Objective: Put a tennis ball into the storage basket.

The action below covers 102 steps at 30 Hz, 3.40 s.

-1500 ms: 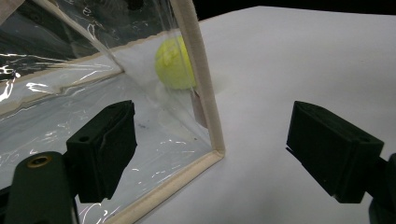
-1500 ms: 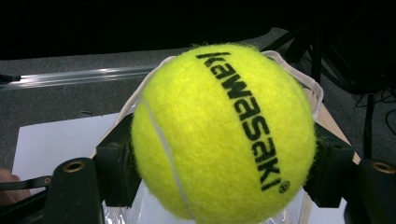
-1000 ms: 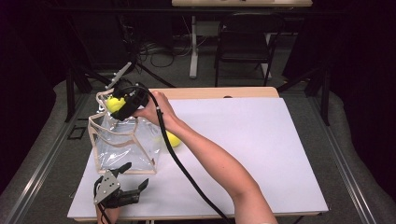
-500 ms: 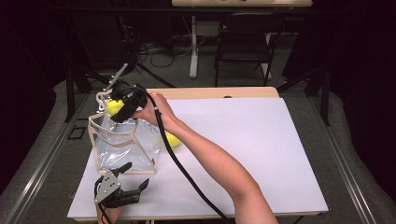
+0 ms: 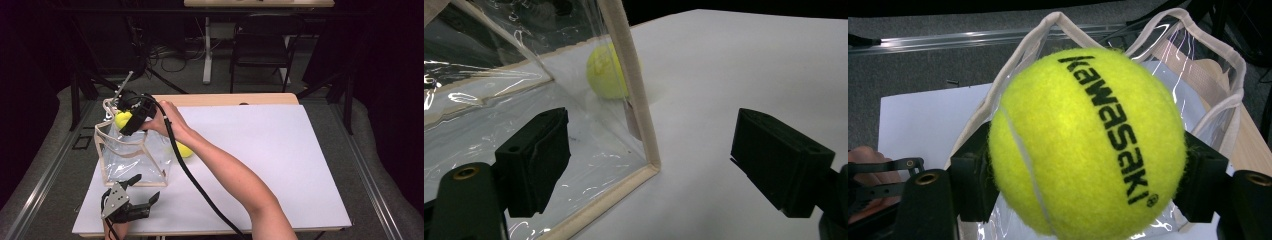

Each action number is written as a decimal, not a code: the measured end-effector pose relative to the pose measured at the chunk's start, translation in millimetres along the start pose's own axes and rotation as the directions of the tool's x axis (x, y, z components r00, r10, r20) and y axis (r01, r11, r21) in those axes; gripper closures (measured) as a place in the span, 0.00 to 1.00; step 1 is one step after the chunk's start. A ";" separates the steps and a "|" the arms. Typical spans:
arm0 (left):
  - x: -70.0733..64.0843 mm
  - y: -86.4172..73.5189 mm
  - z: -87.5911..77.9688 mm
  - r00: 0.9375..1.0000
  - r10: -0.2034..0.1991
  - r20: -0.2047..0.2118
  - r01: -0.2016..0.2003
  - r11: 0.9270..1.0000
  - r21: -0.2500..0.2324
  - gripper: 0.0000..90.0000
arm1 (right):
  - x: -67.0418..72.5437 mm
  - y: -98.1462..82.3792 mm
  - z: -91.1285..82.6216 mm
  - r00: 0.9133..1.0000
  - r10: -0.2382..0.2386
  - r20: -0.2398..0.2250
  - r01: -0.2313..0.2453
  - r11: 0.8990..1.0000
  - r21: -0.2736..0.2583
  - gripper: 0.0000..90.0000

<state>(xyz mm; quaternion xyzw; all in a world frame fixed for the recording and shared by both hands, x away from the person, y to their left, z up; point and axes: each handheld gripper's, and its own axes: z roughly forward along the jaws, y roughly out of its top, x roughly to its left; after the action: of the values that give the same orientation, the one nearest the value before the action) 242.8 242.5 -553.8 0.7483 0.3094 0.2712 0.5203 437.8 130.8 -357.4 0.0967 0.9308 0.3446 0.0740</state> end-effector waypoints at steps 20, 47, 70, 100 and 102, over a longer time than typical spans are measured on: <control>1.3 -0.3 -1.3 1.000 -0.001 -0.001 0.001 1.000 -0.002 0.18 | -0.4 -11.4 -9.2 0.999 0.026 -0.039 -0.027 0.999 -0.018 0.09; -1.3 -0.3 1.3 1.000 0.005 0.007 -0.005 1.000 0.007 0.18 | -9.5 -99.9 -70.7 0.995 0.098 -0.027 -0.101 0.978 -0.184 0.00; -2.2 -0.1 1.1 1.000 0.008 0.006 -0.008 1.000 0.006 0.18 | -4.7 -160.1 -71.8 0.991 0.132 0.032 -0.124 0.977 -0.170 0.00; -3.0 0.4 1.6 1.000 0.013 0.006 -0.013 1.000 0.008 0.18 | 14.9 -247.7 -50.1 0.978 0.201 0.051 -0.193 0.971 -0.143 0.00; -3.1 0.6 1.7 1.000 0.013 0.006 -0.013 1.000 0.007 0.18 | 16.5 -252.5 -48.4 0.977 0.205 0.062 -0.196 0.972 -0.132 0.00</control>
<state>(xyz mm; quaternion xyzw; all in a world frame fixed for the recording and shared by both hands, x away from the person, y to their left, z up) 242.0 239.0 -554.0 0.7530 0.3038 0.2715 0.5168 379.3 -83.6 -487.8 0.1982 0.8894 0.4042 0.0798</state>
